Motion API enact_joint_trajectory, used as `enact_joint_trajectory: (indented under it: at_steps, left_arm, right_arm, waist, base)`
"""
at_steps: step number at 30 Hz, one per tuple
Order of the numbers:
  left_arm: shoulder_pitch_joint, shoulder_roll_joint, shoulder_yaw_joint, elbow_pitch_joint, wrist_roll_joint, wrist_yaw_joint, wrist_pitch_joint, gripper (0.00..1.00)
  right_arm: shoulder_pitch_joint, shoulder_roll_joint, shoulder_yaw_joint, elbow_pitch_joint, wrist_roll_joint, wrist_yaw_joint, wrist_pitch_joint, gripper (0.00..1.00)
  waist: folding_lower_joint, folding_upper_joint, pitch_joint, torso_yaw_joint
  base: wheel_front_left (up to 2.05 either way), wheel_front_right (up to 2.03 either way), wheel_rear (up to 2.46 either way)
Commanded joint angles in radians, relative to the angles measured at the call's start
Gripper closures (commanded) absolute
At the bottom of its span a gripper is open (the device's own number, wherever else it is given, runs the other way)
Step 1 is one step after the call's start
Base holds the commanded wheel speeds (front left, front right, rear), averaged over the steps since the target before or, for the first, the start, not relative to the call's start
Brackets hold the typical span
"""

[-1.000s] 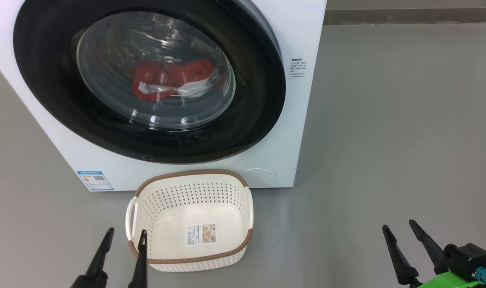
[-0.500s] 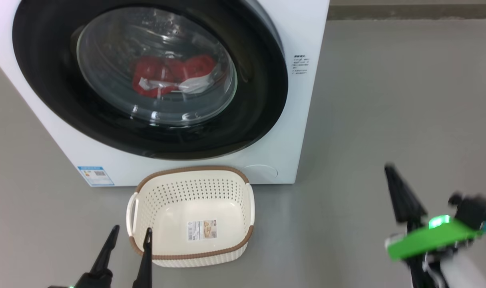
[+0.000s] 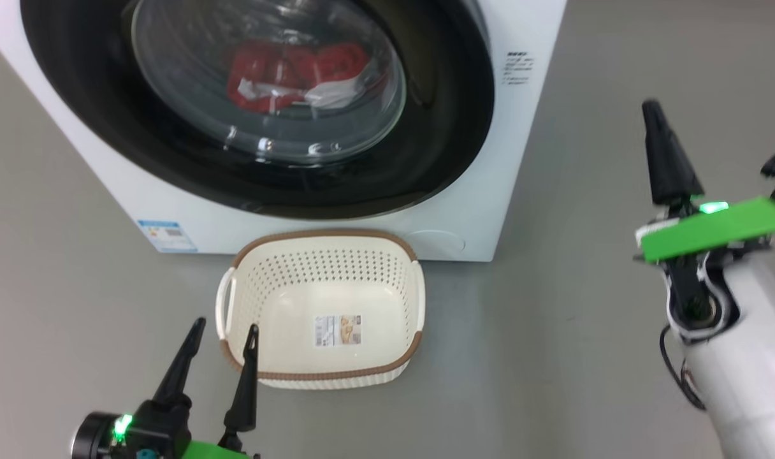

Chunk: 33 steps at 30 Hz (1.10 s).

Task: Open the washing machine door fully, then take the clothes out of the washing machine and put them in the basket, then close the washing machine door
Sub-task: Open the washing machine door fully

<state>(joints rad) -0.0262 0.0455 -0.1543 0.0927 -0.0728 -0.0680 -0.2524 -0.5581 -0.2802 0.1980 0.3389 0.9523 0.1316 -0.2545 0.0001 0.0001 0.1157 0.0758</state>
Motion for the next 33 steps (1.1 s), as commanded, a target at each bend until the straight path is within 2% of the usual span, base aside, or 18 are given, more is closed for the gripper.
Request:
enact_joint_trajectory:
  at_steps: [1, 6, 12, 15, 23, 27, 33]
  left_arm:
    - [-0.041, 0.005, 0.027, -0.029, 0.005, -0.011, -0.009, 0.0]
    - [-0.064, 0.005, 0.014, -0.031, -0.003, -0.012, -0.009, 0.0]
    - [-0.101, 0.005, -0.009, -0.031, -0.007, -0.014, -0.009, 0.0]
    - [-0.111, 0.005, -0.015, -0.031, -0.009, -0.014, -0.009, 0.0]
    - [-0.143, 0.005, -0.043, -0.029, -0.022, -0.01, -0.009, 0.0]
    - [-0.16, 0.005, -0.055, -0.032, -0.028, -0.005, -0.009, 0.0]
    - [-0.186, 0.005, -0.069, -0.039, -0.034, -0.003, -0.009, 0.0]
  right_arm:
    - [-0.053, -0.015, 0.041, 0.001, 0.051, -0.001, -0.006, 1.0]
    - [-0.173, -0.045, 0.106, 0.06, 0.201, -0.001, 0.018, 1.0]
    - [-0.318, -0.09, 0.16, 0.12, 0.389, -0.001, 0.1, 1.0]
    - [-0.353, -0.099, 0.17, 0.138, 0.432, -0.001, 0.132, 1.0]
    - [-0.46, -0.125, 0.182, 0.216, 0.612, -0.001, 0.366, 1.0]
    - [-0.504, -0.122, 0.153, 0.257, 0.692, -0.001, 0.473, 1.0]
    - [-0.564, -0.124, 0.134, 0.313, 0.739, -0.001, 0.613, 1.0]
  waist:
    - [0.0, -0.0001, 0.028, 0.026]
    - [0.0, -0.0001, 0.06, 0.043]
    - [0.0, -0.0001, 0.105, 0.071]
    - [0.0, -0.0001, 0.116, 0.079]
    - [0.0, -0.0001, 0.159, 0.11]
    - [0.0, -0.0001, 0.188, 0.124]
    - [0.0, -0.0001, 0.227, 0.143]
  base:
    - [0.0, 0.0, 0.0]
    - [0.0, 0.0, 0.0]
    - [0.0, 0.0, 0.0]
    - [0.0, 0.0, 0.0]
    - [0.0, 0.0, 0.0]
    - [0.0, 0.0, 0.0]
    - [0.0, 0.0, 0.0]
